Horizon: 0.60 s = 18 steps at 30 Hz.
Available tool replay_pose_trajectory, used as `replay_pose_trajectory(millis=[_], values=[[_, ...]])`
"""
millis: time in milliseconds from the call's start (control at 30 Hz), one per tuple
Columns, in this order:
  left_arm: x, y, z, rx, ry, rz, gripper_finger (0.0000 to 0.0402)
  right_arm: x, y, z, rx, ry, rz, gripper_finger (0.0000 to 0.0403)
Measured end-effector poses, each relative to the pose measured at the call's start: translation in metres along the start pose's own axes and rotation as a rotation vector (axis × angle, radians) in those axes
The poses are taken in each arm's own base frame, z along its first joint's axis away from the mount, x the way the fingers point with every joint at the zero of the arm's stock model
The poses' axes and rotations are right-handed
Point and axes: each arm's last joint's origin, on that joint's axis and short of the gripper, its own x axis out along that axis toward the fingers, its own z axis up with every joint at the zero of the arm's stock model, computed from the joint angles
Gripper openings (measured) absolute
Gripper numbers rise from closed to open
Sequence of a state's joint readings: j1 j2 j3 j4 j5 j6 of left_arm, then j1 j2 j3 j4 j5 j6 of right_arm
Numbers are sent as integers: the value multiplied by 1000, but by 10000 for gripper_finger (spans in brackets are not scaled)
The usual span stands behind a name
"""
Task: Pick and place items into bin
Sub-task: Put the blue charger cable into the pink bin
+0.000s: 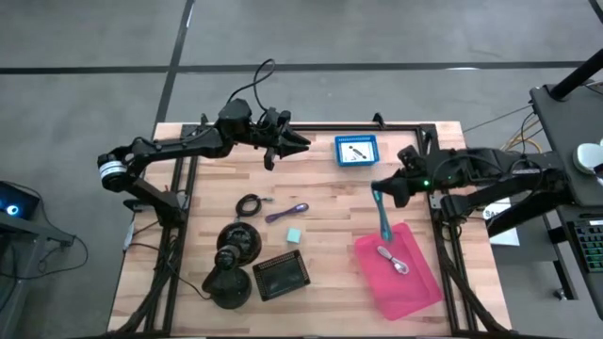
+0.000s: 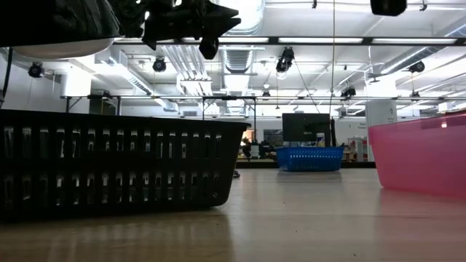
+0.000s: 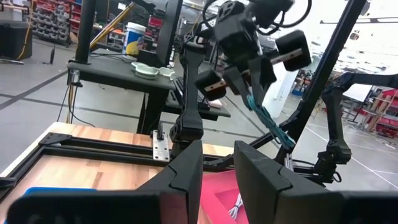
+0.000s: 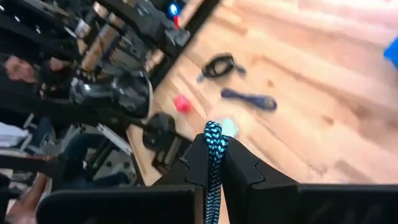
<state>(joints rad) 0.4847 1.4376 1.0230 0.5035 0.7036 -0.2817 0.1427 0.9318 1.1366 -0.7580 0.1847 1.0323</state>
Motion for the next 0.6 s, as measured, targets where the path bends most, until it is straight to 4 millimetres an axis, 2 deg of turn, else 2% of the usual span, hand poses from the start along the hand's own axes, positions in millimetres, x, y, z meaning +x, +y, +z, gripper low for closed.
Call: replay_pose_trajectory(millis=[267, 600], values=[[0, 1, -3, -18, 21, 6, 76, 11, -1, -16, -6, 119, -64, 13], [0, 1, -2, -17, 20, 6, 76, 34, -13, -36, 46, 387, -227, 13]])
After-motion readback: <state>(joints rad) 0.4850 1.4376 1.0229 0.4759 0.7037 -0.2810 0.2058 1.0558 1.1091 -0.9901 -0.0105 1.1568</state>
